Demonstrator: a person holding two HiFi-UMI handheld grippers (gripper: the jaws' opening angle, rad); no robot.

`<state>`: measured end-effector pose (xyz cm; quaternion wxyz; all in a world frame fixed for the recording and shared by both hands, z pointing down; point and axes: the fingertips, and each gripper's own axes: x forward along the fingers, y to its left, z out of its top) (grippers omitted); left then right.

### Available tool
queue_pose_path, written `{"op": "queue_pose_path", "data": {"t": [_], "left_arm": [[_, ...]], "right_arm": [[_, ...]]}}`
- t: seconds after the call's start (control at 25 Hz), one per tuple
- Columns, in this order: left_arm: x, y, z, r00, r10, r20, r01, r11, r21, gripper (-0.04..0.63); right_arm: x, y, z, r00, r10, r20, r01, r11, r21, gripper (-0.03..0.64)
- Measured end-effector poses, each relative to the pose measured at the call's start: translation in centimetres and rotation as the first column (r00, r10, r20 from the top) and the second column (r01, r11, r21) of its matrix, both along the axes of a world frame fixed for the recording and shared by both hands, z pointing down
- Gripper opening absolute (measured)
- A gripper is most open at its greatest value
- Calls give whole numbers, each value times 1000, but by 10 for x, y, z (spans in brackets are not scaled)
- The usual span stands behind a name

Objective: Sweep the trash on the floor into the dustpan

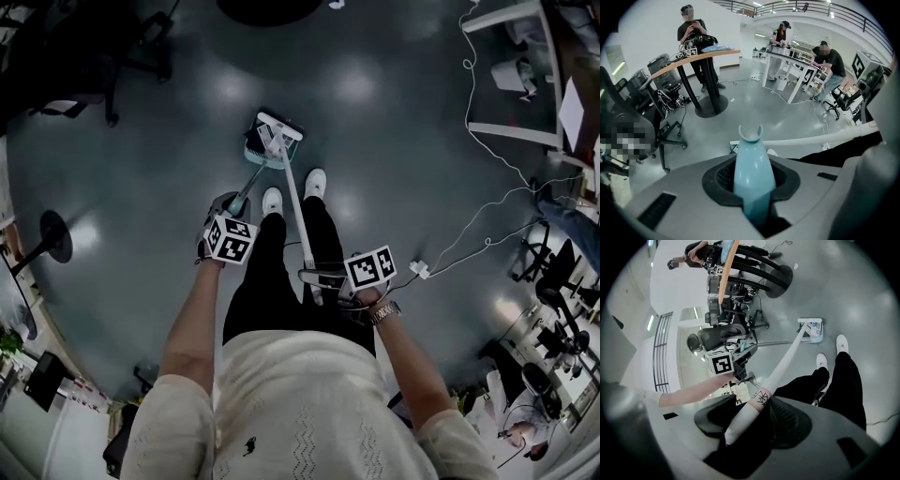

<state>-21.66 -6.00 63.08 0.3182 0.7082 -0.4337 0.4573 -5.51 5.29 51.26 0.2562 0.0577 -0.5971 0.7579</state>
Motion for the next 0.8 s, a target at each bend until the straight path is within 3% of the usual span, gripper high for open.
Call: {"op": "queue_pose_path", "data": {"t": [0.8], "left_arm": [[-5, 8, 4, 1000, 30, 1, -30, 999, -19, 92]], "right_arm": [[-9, -1, -1, 998, 55, -16, -55, 998, 19, 221]]}}
